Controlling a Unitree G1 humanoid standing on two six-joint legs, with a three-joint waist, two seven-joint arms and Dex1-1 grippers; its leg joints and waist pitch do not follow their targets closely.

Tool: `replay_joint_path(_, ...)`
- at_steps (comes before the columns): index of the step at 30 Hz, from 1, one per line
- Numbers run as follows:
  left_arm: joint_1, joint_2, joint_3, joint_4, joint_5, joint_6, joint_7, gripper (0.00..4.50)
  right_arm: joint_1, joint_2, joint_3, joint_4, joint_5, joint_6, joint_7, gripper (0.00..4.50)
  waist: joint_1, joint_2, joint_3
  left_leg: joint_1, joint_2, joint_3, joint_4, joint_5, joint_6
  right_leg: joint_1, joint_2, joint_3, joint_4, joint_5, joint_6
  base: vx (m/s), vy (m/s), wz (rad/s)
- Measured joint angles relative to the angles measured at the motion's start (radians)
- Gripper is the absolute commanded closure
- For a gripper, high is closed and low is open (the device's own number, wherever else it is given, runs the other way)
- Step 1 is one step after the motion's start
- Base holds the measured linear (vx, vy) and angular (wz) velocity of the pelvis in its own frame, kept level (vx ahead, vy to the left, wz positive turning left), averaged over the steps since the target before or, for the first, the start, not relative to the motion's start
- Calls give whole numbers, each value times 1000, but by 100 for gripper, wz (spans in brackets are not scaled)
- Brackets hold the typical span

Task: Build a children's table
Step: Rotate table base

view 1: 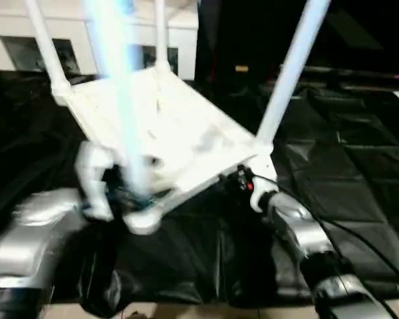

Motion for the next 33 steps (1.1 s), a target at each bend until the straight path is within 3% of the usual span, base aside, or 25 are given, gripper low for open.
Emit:
replay_joint_path(4,-32,-64,-87,-9,13,2,-4,5,-12,-4,-23,32,0,-7,-15,122,-4,2,1,0,0,0,0,0,0,0,0,0,0,0,0,0,0,0)
replay_joint_path(10,-101,-162,-211,11,48,-2,-10,5,-15,-4,-29,66,-1,-29,-26,122,-24,8,2,0,2,-2,0,1,-1,-1,3,0,0,0,0,0,0,0)
replay_joint_path(18,-235,-284,-293,197,200,-133,101,5,-24,-3,-41,97,-10,-72,-44,122,-24,46,1,0,2,-1,-1,1,-1,-2,3,0,0,1,-1,0,0,0)
replay_joint_path(21,-270,-277,-297,267,271,-172,172,5,-24,-11,-42,101,-11,-90,-52,122,-22,51,1,0,2,-2,-1,1,-1,-2,5,-1,0,1,-1,0,0,0)
replay_joint_path(26,-260,-234,-294,304,297,-199,170,5,-22,-59,-64,102,-10,-96,-50,122,-17,53,1,-1,2,-2,-1,1,-2,-1,4,-1,-1,1,-2,0,0,0)
replay_joint_path(33,-220,-103,-269,355,282,-244,26,5,59,-189,-60,-19,5,-100,168,122,-12,54,1,-1,2,-2,-1,1,-1,-1,4,-1,-2,1,-1,0,0,0)
